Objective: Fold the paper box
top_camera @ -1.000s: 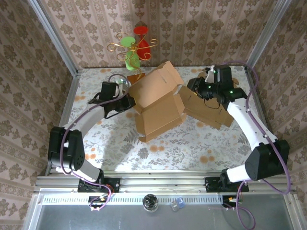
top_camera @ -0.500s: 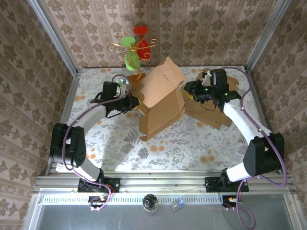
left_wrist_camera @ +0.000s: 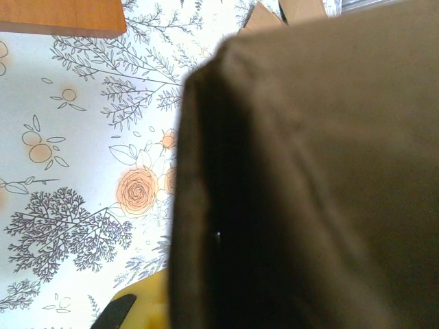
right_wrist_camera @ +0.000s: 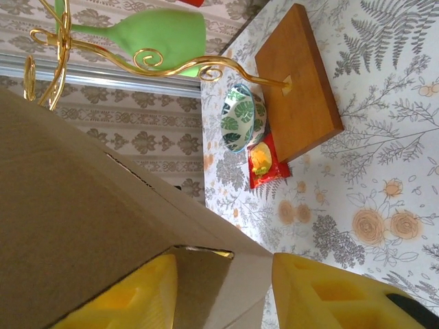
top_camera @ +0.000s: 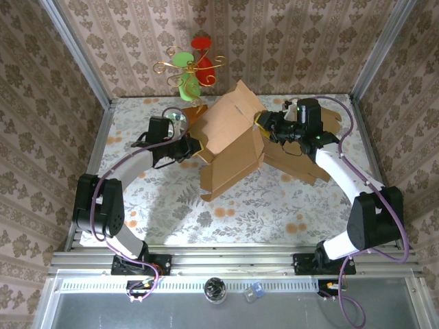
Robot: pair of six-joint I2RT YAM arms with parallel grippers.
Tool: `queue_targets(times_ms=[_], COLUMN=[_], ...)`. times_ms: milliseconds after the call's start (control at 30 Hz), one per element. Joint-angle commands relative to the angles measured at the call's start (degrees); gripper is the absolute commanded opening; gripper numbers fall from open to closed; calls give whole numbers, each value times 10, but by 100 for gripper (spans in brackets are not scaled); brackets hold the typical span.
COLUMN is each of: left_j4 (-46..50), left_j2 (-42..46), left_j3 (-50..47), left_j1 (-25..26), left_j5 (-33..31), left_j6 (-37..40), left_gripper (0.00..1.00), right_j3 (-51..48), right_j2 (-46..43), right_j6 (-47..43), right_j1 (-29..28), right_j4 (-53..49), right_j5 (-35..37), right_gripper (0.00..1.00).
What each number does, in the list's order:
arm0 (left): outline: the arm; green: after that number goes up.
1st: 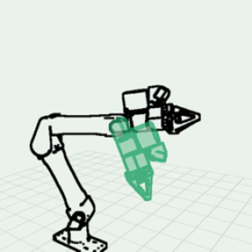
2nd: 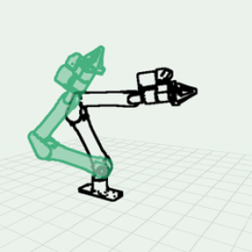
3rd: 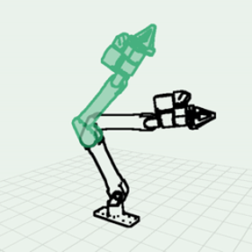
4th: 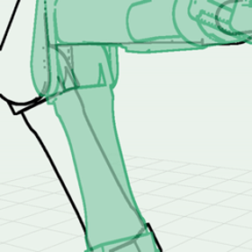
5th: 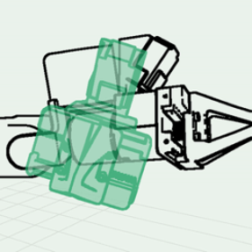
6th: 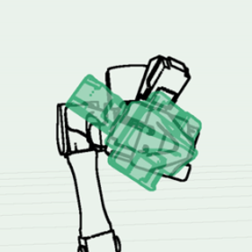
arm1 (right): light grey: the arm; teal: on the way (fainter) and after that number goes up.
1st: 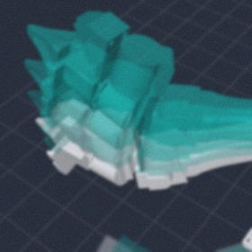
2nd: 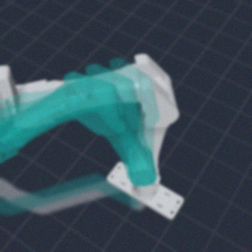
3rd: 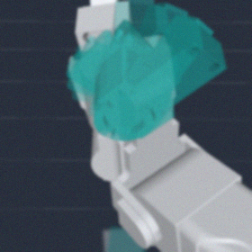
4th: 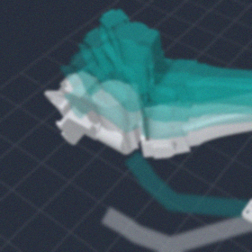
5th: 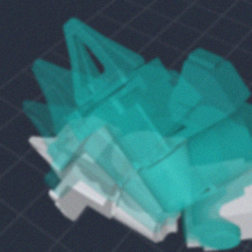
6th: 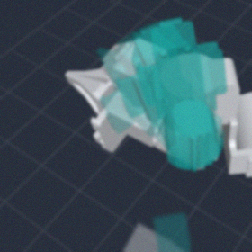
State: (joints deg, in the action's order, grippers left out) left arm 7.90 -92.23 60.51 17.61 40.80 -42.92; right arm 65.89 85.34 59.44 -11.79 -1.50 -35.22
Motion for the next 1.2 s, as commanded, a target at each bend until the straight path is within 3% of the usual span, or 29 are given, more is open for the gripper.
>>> queue_targets(times_ms=[0, 100, 233, 367, 533, 700, 767, 900, 1167], left_j4=[-19, -26, -37, -40, -37, -35, -33, -28, -27], left_j2=[-7, -9, -8, -8, -7, -6, -4, 0, 7], left_j3=[12, 13, 8, 8, 2, -3, -5, -4, -13], left_j1=[6, 7, 4, 2, -1, -3, -1, 1, 14], left_j5=[17, 18, 18, 18, 14, 1, -8, -26, -35], left_j6=[-14, -20, -28, -33, -30, -26, -25, -23, -17], left_gripper=[0, 0, 0, 0, 0, 0, 0, 0, 0], right_j3=[0, 9, 13, 26, 22, 48, 75, 135, 342], right_j2=[14, 25, 29, 18, -61, -135, -138, -110, 61], right_j6=[10, 10, 6, -27, -68, -67, -45, 1, 6], right_j1=[-9, -19, -25, -24, 1, 28, 14, -36, -96], right_j4=[21, 21, 13, -30, -118, -189, -196, -181, -219], right_j5=[-15, -13, -8, -6, 50, 99, 111, 147, 165], right_gripper=[43, 44, 36, 39, 48, 48, 43, 38, 35])
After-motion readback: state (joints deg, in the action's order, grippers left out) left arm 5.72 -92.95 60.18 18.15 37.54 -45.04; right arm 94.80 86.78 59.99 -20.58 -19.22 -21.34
